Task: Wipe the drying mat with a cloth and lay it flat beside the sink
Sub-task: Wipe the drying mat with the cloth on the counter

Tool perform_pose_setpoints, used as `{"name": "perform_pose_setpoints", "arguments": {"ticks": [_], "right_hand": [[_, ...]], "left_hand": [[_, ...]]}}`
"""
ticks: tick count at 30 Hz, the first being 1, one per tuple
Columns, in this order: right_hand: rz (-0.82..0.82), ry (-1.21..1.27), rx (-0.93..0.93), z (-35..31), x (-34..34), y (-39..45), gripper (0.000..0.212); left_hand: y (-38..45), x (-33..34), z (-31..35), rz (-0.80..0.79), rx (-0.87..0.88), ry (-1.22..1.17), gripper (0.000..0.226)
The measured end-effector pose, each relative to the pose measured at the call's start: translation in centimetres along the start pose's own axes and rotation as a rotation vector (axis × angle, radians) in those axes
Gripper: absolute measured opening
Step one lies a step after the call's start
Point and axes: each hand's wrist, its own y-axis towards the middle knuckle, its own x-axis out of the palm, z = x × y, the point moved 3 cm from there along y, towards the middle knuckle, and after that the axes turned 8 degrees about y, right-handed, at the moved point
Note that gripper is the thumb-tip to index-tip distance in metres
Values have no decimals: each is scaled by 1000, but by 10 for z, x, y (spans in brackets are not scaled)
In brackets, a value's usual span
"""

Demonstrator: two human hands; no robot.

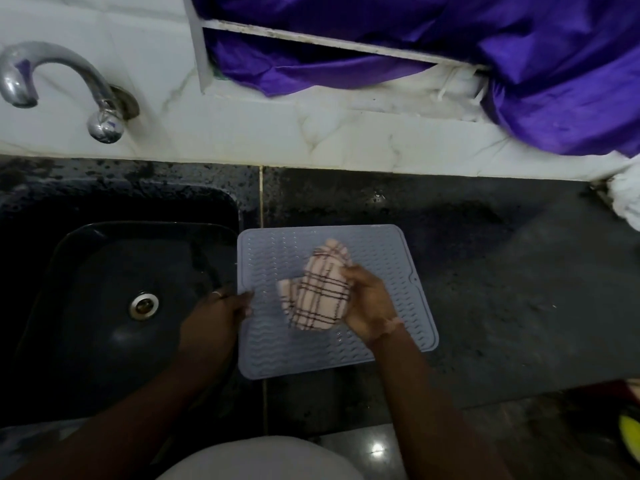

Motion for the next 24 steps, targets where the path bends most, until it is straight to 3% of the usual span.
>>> {"name": "perform_pose_setpoints", "arguments": {"ticks": [2,3,4,6,7,9,12,14,16,18,21,24], "right_hand": [[142,-50,-103,-22,-34,-10,40],[283,-225,-157,-31,-52,-13,28],[434,-524,-214,-39,-66,-18,16],[613,-1163,-289,-50,-84,-26,19],[637,-1355,-305,-50,-87,-28,28],[643,-1474,-299,-42,-85,-32,58],[545,-1581,-304,-25,-69,-27,122],[463,-1722,-245,-19,-66,-18,139],[426,-1888,-191,-22,-68,-11,124],[382,-1988,-202,-25,-68,-7,94],[276,-1981,-315,-15,-65,-13,55],[259,-1897,-381,-1,-68,-23,38]], "left_hand": [[2,5,-2,-12,-64,-54,28],[2,6,-2,-6,-77,-55,30],[1,6,-1,3,-77,-42,33],[0,4,0,15,-47,1,36],[-1,4,1,17,-35,26,37],[-1,2,3,21,-58,34,40],[0,2,6,29,-29,90,34],[0,2,6,44,-12,113,31],[-1,1,8,56,-13,127,28],[-2,0,10,57,-27,119,27],[-1,1,11,49,-22,122,28],[1,4,8,43,-8,154,27]]}}
